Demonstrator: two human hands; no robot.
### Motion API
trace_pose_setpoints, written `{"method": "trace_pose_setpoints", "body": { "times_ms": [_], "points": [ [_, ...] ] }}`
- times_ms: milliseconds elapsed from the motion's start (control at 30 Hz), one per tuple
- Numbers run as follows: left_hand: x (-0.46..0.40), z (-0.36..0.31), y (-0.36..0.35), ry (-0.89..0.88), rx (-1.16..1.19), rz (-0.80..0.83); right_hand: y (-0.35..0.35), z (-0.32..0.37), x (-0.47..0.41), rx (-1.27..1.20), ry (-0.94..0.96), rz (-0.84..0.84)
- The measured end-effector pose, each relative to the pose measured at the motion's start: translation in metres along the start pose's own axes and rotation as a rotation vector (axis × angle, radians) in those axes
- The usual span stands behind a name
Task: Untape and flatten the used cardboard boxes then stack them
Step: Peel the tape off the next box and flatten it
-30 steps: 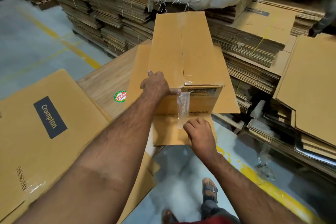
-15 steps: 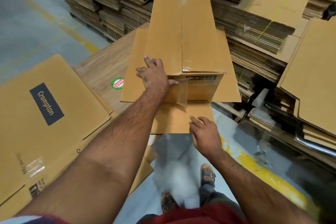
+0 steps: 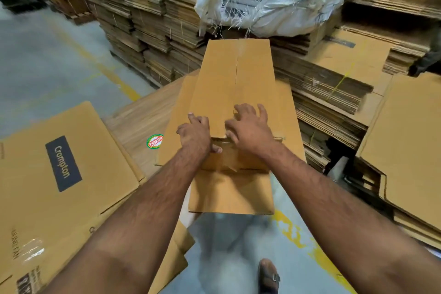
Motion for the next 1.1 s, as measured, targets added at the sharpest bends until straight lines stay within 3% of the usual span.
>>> {"method": "trace_pose_setpoints", "body": {
  "times_ms": [100, 200, 333, 467, 667, 800, 967, 1100],
  "points": [
    [0.002, -0.003, 0.011, 0.019, -0.037, -0.014, 0.007, -0.004, -0.016, 0.159, 0.061, 0.162],
    [-0.003, -0.008, 0.019, 0.010, -0.102, 0.036, 0.033, -0.008, -0.023, 0.200, 0.058, 0.112],
    [-0.015, -0.009, 0.030, 0.053, 0.033, 0.122, 0.068, -0.030, -0.028, -0.046, -0.148, -0.022],
    [-0.019, -0.018, 0.033, 0.082, 0.036, 0.082, 0.082, -0.061, -0.030, -0.076, -0.281, -0.103],
    [-0.019, -0.032, 0.031, 0.142, -0.043, -0.042, 0.091, -0.120, -0.005, -0.002, -0.455, -0.107],
    [-0.019, -0.042, 0.036, 0.110, -0.028, -0.016, 0.073, -0.152, 0.010, -0.177, -0.540, -0.056],
    [-0.022, -0.041, 0.056, 0.114, 0.267, 0.071, 0.053, -0.167, 0.018, -0.294, -0.515, 0.082],
    [-0.025, -0.023, 0.106, 0.067, 0.362, -0.007, 0.052, -0.164, 0.013, -0.444, -0.529, 0.152]
  ]
}}
Point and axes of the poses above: each hand's wrist, its own x-axis away from the middle knuckle, its own y-axis out of the back of the hand, z = x × y, the point moved 8 cm from there along -x, towards the middle knuckle, and after that the axes turned 12 degrees about x, right-handed, at the moved point
